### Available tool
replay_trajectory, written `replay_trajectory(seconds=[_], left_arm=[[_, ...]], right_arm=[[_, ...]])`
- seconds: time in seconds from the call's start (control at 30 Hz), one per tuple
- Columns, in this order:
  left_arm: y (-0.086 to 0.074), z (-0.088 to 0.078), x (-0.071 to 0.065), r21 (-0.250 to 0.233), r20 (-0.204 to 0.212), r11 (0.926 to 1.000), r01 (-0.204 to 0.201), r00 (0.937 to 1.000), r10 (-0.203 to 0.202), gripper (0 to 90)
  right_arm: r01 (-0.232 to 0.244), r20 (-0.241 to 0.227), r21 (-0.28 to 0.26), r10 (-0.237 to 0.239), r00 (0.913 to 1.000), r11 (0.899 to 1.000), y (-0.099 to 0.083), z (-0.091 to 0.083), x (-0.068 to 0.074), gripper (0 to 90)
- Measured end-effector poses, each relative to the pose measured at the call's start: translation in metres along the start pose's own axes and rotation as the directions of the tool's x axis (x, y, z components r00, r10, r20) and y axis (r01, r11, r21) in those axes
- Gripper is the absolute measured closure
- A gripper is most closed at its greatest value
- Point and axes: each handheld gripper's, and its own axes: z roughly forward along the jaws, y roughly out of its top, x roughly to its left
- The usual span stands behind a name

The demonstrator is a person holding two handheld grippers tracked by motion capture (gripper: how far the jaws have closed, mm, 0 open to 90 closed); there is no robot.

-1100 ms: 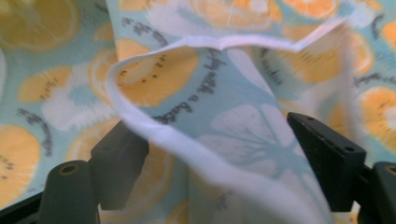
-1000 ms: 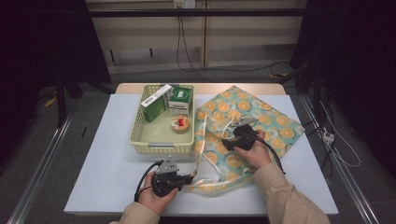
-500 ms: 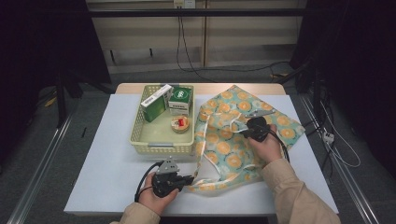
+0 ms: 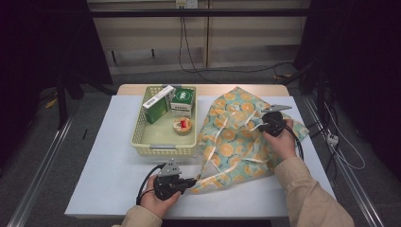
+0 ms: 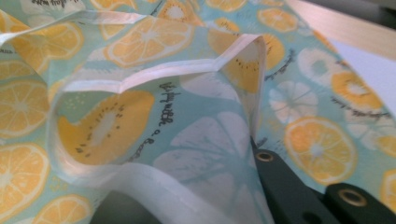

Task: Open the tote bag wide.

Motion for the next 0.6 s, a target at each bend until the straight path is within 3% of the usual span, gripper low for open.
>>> replay_trajectory(seconds=[0.07,0.23,0.3,0.43,0.6], left_arm=[[0.000,0.000,0.001,-0.002,0.002,1.0000,0.005,1.0000,-0.005,90.0],[-0.001,0.000,0.001,-0.005,0.006,0.9999,0.009,0.9999,-0.009,90.0],[-0.001,0.000,0.001,-0.006,0.011,0.9999,0.009,0.9999,-0.009,90.0],[-0.001,-0.001,0.001,-0.008,0.013,0.9999,0.009,0.9999,-0.009,90.0],[-0.003,-0.003,0.002,-0.015,0.010,0.9998,0.016,0.9998,-0.016,90.0]], right_arm=[[-0.005,-0.007,0.010,0.005,1.0000,1.000,-0.002,0.006,0.002,73.7],[-0.018,-0.020,0.045,0.019,0.9996,0.999,-0.003,0.020,0.013,27.4],[-0.019,-0.069,0.077,0.024,0.9973,0.997,-0.004,0.025,0.017,25.3],[0.060,-0.088,0.100,-0.052,0.9948,0.993,-0.008,0.027,0.031,21.1],[0.096,-0.148,0.116,-0.079,0.9859,0.989,-0.015,0.022,0.043,16.2]])
